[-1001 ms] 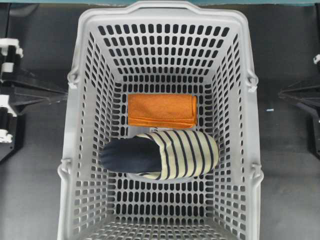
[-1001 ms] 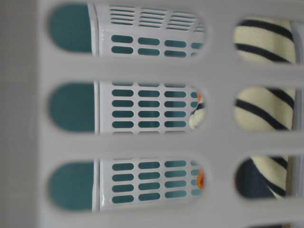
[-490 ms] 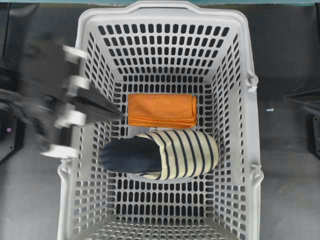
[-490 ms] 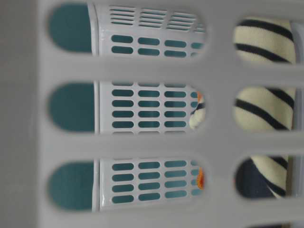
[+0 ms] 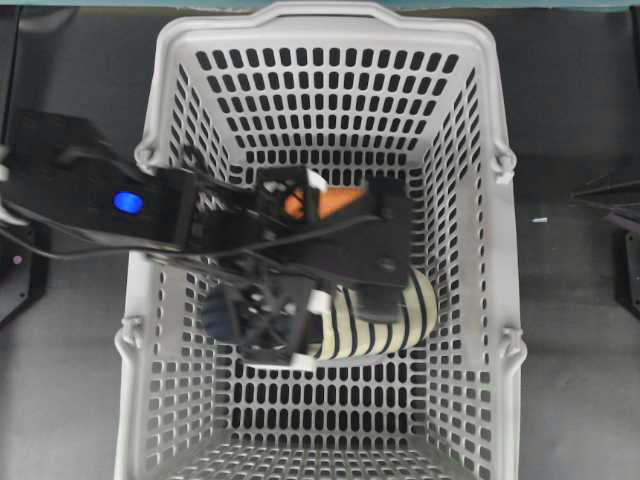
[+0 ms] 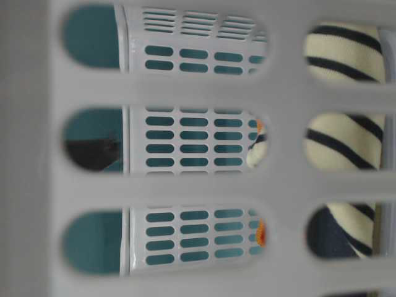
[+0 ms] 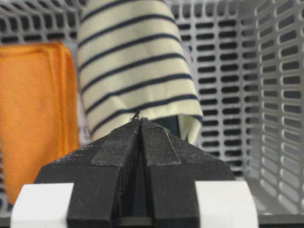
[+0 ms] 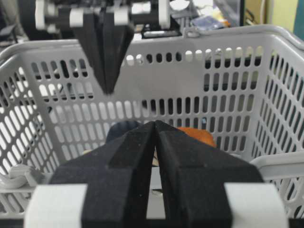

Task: Pick up the slipper from the shopping basket with the left arm.
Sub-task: 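Move the left gripper over the striped slipper and lower it into the basket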

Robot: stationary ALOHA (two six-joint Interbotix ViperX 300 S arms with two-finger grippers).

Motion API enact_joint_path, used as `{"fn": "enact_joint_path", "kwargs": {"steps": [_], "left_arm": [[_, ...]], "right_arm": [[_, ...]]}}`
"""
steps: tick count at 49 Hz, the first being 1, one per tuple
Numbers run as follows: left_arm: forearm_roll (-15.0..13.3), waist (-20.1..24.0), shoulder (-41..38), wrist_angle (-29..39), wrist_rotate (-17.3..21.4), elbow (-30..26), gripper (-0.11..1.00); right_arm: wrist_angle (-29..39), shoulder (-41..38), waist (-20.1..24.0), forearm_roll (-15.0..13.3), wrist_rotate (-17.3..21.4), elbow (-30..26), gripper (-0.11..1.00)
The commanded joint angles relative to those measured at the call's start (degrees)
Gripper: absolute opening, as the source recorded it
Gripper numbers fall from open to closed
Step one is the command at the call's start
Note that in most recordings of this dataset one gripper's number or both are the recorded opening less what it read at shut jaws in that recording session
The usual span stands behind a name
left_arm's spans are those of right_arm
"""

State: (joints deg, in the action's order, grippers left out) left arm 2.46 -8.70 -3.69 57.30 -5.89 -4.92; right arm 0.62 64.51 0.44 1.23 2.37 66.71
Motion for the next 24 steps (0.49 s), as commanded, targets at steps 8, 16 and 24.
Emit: {"fn": "enact_joint_path", "kwargs": {"steps": [8,16,24], "left_arm": [[0.18,-2.2,-4.75,2.2,-4.66,-5.8,0.47],[0.18,-2.55,-7.65,4.92,-6.86,-7.47,0.87],[0.18,-3.34,-9.93,4.92,-7.38,-8.79,0.91]], "right_arm": [[-0.35,0.35,0.18,0.18,0.18,-0.88,0.0],[-0.53,0.35,0.44,0.18,0.09,-0.79,0.0],[-0.62,0.35,0.44,0.09,0.09,-0.53,0.0]]}}
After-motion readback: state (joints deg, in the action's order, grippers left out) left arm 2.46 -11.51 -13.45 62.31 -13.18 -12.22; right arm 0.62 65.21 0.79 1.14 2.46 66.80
